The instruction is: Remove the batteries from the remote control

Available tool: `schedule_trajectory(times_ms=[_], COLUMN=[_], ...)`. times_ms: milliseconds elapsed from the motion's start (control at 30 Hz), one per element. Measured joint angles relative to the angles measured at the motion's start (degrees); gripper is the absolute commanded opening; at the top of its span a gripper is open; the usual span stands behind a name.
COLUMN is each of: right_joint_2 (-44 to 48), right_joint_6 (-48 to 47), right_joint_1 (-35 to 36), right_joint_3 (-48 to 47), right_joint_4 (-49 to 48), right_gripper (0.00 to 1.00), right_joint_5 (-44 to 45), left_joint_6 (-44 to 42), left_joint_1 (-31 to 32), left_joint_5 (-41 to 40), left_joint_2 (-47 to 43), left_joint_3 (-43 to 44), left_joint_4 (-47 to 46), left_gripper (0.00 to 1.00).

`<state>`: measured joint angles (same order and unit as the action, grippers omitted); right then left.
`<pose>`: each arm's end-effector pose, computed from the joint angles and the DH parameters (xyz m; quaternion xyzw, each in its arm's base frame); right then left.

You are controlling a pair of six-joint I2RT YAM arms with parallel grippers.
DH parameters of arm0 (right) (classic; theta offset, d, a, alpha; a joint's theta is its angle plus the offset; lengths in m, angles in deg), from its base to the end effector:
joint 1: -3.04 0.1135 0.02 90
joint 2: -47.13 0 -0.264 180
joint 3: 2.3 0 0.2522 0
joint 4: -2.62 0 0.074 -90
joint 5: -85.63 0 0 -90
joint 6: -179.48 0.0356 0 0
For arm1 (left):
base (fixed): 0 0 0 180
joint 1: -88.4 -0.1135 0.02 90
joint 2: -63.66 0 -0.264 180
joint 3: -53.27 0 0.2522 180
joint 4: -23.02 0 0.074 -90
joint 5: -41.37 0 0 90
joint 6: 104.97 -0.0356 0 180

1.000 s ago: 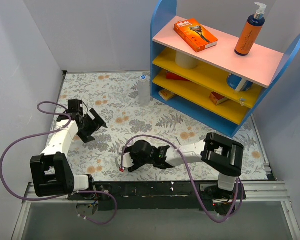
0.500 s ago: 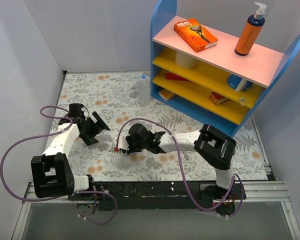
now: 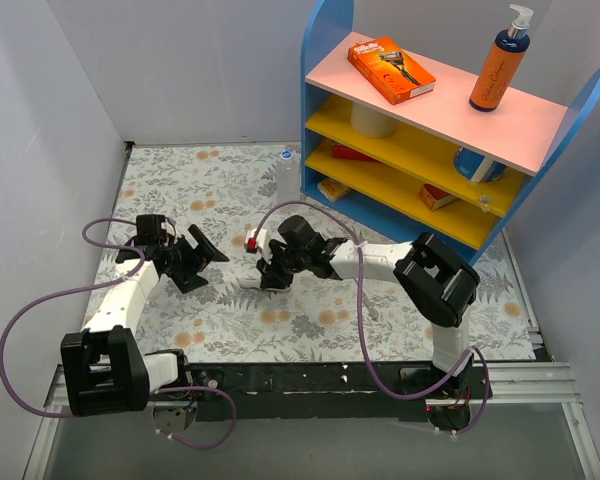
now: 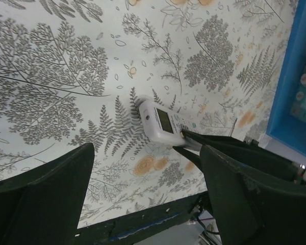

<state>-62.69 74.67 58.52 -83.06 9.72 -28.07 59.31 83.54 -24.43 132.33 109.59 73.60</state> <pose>0.2240 0.3509 0.1765 -0.5784 0.6600 0.3257 0.3519 0.2192 0.0040 0.2107 -0.5678 0.7640 -0.2978 0.0721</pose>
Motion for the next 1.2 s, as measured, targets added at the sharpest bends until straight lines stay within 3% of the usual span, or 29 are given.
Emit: schedule_trajectory(times_ms=[267, 633, 1000, 1200], right_joint_2=[0.17, -0.57, -0.96, -0.96], right_joint_6=[9.86, 22.43, 25.09, 25.53], right_joint_1=[-5.27, -13.46, -16.39, -17.7], right_joint_3=[1.25, 3.3, 3.48, 3.28], right_joint_4=[-1.27, -3.06, -2.86, -1.4], right_gripper=[0.17, 0.17, 0.27, 0.17], right_joint_5=[-5.79, -14.14, -15.76, -16.2], left_joint_6=[3.78, 8.13, 9.16, 9.42], left_joint_1=[2.64, 10.05, 11.87, 12.9], left_joint_5=[4.85, 5.75, 5.42, 5.44], left_joint_2=[-0.72, 3.34, 9.6, 12.79], left_joint_3=[-3.91, -6.69, -6.6, -5.22], left_joint_4=[-3.76, -8.76, -11.69, -12.5], left_gripper=[0.83, 0.83, 0.82, 0.82])
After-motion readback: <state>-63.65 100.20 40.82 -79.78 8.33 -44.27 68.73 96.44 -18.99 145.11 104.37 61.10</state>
